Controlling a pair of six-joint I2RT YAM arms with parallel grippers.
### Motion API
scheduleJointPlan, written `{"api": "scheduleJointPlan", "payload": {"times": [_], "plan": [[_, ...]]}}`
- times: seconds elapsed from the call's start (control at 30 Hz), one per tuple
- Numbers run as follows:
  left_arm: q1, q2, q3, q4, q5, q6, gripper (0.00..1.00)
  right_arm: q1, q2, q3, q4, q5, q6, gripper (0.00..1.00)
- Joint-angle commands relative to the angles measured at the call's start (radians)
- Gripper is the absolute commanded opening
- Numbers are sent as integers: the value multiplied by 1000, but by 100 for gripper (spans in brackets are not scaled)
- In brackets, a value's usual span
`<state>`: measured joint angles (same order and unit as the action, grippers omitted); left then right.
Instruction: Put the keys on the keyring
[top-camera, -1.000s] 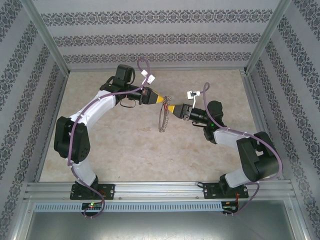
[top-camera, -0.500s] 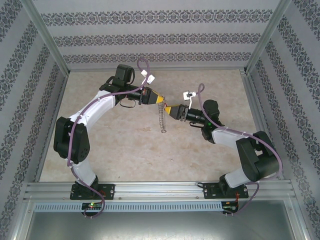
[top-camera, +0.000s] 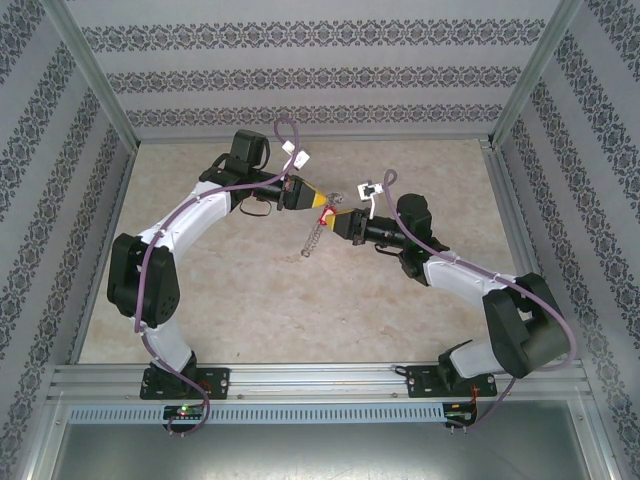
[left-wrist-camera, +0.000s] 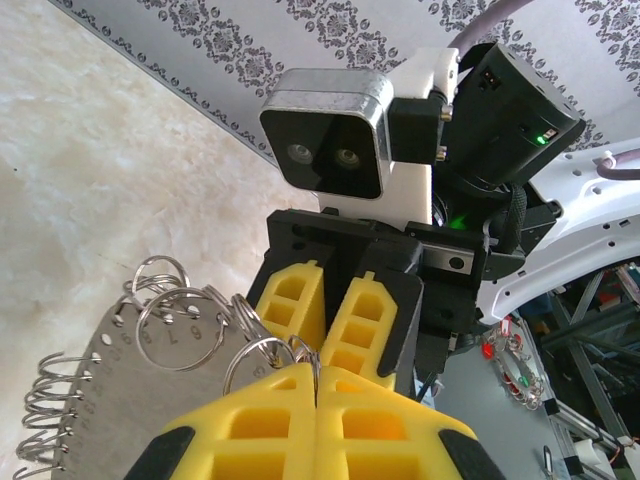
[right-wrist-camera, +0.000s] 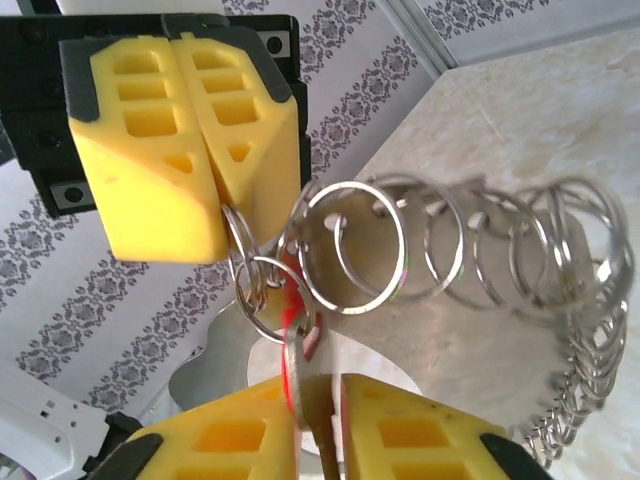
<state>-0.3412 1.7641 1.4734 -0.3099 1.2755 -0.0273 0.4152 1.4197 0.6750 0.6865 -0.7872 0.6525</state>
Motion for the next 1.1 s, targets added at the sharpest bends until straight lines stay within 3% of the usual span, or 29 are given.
{"api": "scheduleJointPlan", "payload": {"times": [0.0,0.07,0.43,0.7,0.9,1.07], "plan": [[-11,-40,-5,34,36,0,0,10,-26,20,-20,1,-35,5],[-11,-38,-5,44,34,-6,0,18,-37,20,-41,-1,-49,0],[-11,-38,-20,88,30,-36,0,102,-23,97,-206,-24,-143,0],[-11,-39,-27,94,30,-38,0,92,-15,98,-256,-49,-163,0],[-10,-38,-29,95,29,-36,0,32,-97,29,-250,-52,-135,39],[-10,-38,-33,105,28,-42,0,-42,-199,-40,-227,-47,-96,44]]}}
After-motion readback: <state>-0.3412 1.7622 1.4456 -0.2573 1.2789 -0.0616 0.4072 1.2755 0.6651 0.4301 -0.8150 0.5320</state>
